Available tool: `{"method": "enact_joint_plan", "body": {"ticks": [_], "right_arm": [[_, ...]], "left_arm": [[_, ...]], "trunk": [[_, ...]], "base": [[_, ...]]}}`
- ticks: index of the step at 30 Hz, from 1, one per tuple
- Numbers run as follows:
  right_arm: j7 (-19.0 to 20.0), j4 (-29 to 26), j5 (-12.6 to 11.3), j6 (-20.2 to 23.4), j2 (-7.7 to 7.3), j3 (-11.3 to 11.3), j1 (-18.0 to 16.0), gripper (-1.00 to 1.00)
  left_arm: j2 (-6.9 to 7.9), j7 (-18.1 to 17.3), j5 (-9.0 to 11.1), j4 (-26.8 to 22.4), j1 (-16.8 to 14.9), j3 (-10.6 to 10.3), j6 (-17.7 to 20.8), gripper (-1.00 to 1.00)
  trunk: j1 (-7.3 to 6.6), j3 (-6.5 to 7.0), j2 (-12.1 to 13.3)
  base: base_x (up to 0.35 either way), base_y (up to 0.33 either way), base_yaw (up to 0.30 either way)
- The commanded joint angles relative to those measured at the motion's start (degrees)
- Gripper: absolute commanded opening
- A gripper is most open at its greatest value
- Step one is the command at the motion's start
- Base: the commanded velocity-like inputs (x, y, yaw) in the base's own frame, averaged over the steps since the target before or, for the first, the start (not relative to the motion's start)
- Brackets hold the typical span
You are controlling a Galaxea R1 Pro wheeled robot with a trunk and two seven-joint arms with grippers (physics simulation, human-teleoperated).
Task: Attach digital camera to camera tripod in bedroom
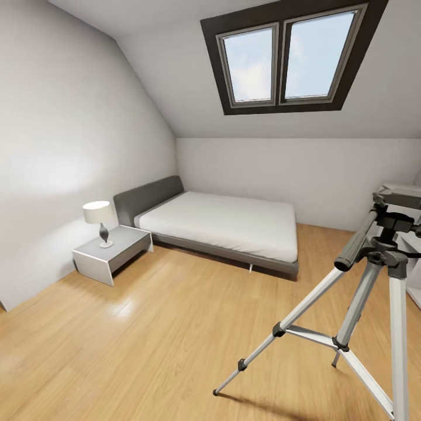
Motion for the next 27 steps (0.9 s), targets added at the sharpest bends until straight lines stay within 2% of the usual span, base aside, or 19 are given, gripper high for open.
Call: {"method": "enact_joint_plan", "body": {"ticks": [1, 7, 20, 27], "right_arm": [[0.0, 0.0, 0.0, -0.2, 0.02, 0.2, 0.0, 1.00], [0.0, 0.0, -0.1, -0.1, 0.05, 0.2, 0.0, 1.00], [0.0, 0.0, -0.1, -0.1, -0.02, 0.1, 0.0, 1.00], [0.0, 0.0, -0.1, -0.1, -0.02, 0.2, 0.0, 1.00]], "left_arm": [[-0.02, 0.0, 0.3, 0.0, 0.0, 0.1, -0.1, 1.00], [-0.02, 0.0, 0.3, 0.0, 0.0, 0.1, -0.1, 1.00], [-0.02, 0.0, 0.3, 0.0, 0.0, 0.1, -0.1, 1.00], [-0.02, 0.1, 0.3, 0.0, 0.0, 0.1, -0.1, 1.00]], "trunk": [[0.00, -0.05, 0.0], [0.00, -0.05, 0.0], [0.00, -0.05, 0.0], [0.00, -0.05, 0.0]], "base": [[0.000, 0.000, -0.017], [0.000, 0.000, -0.108], [0.000, 0.000, -0.218], [0.000, 0.000, -0.087]]}}
